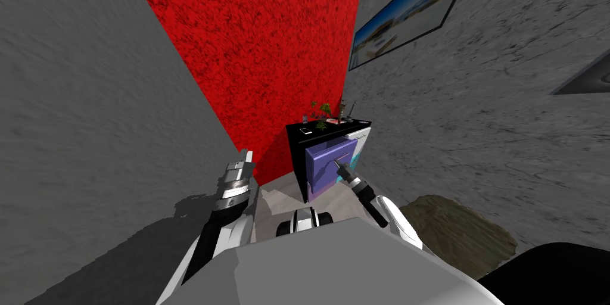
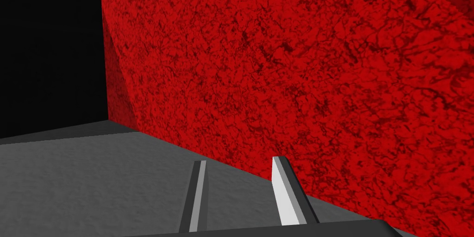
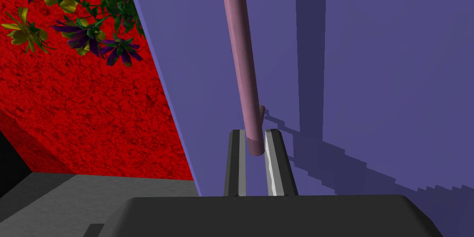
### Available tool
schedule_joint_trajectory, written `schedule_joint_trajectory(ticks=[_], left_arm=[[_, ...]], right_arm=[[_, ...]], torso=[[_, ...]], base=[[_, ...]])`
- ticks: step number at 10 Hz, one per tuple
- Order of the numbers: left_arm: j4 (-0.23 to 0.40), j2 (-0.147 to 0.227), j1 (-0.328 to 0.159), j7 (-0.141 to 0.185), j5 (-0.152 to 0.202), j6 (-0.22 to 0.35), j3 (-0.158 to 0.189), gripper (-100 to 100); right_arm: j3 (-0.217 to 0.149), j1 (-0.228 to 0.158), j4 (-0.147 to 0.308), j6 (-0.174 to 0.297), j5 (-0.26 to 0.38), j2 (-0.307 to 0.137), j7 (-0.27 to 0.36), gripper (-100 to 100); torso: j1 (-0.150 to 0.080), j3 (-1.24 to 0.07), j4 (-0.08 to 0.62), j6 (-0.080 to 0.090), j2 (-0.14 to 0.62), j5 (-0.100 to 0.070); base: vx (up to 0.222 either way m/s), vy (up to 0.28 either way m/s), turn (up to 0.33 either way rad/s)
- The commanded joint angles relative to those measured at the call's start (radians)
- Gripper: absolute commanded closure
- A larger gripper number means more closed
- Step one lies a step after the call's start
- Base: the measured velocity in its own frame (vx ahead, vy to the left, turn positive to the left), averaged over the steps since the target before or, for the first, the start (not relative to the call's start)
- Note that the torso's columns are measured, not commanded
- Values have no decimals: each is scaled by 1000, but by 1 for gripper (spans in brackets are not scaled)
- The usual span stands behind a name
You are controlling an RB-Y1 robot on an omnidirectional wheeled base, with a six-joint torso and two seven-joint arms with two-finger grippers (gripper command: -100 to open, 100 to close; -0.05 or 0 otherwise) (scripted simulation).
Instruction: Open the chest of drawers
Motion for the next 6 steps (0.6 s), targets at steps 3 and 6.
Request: schedule_joint_trajectory(ticks=[3, 6], left_arm=[[0, 0, 0, 0, 0, 0, 0, 0], [0, 0, 0, 0, 0, 0, 0, 0]], right_arm=[[0, 9, -22, -16, -7, -9, -13, 100], [-9, 10, -43, 21, 1, -55, -76, -100]], torso=[[-2, 4, 2, 0, 6, -1], [1, -2, -2, 0, -4, 0]], base=[[-172, -63, -27], [-43, 6, 13]])
